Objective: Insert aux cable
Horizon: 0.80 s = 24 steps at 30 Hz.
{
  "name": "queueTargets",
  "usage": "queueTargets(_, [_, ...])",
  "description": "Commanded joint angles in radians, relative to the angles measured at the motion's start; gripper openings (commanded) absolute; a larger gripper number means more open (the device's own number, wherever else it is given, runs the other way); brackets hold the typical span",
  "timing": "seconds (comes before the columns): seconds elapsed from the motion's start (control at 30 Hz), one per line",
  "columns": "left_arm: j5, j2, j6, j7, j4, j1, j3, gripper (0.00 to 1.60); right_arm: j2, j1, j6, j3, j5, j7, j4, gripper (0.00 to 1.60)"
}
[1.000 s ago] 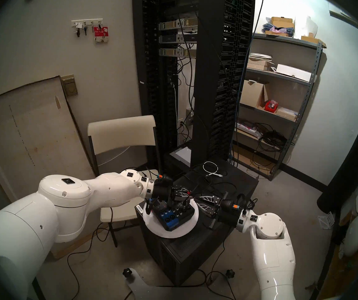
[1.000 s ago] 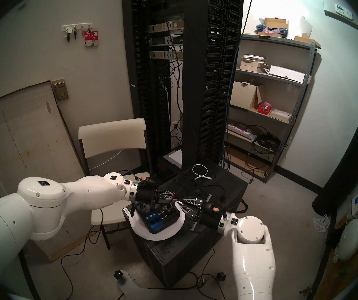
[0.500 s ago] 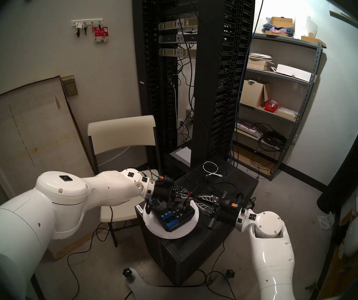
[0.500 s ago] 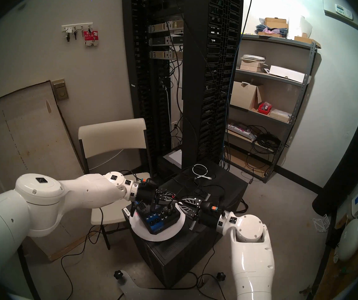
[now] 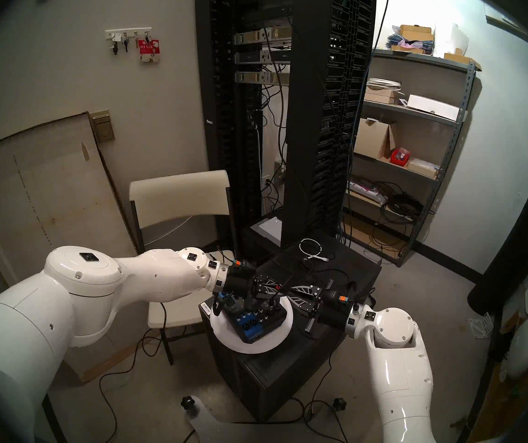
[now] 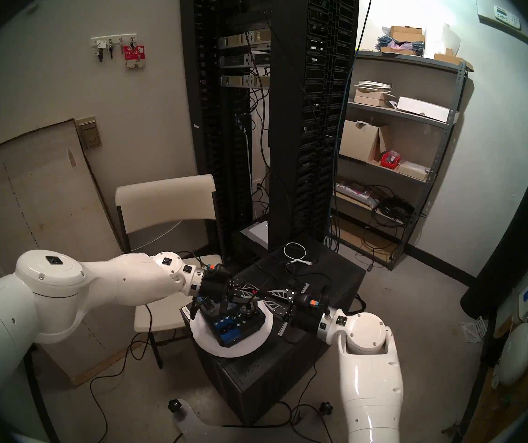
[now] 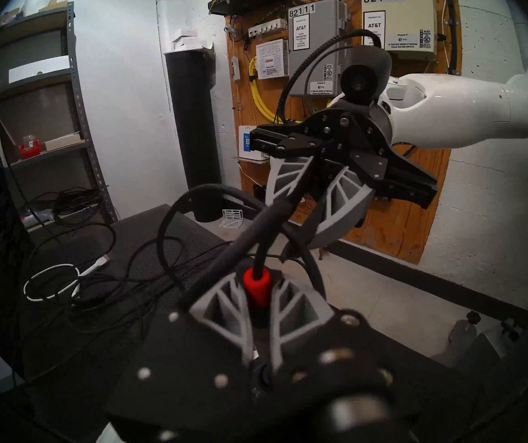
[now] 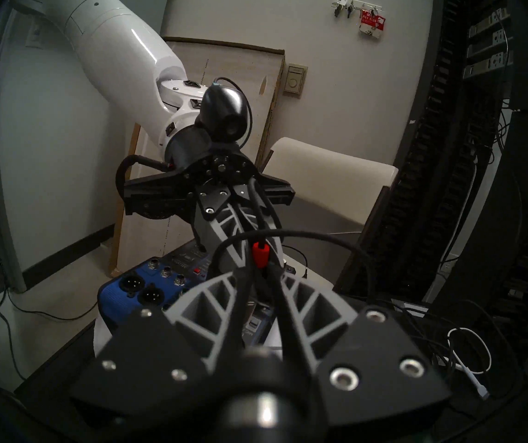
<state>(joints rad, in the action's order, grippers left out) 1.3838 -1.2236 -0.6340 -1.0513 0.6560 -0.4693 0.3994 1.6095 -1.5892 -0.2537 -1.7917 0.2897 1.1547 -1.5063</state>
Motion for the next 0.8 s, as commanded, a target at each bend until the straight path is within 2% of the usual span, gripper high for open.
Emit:
queueTargets(0.0, [0.006, 0.008, 0.006, -0.003, 0.019, 0.016, -0.008, 0.00, 0.003, 0.041, -0.008, 0.008, 0.004, -0.011, 0.012, 0.69])
queueTargets(0.43, [0.012, -0.004, 0.014, -0.009, 0.004, 0.008, -0.015, 0.00, 0.007, 0.059, -0.020, 0.030, -0.005, -0.003, 0.021, 0.78])
queueTargets(0.77, [0.011, -0.014, 0.016, -0.017, -0.005, 0.007, -0.013, 0.00, 0.009, 0.060, -0.024, 0.029, -0.011, 0.009, 0.017, 0.78])
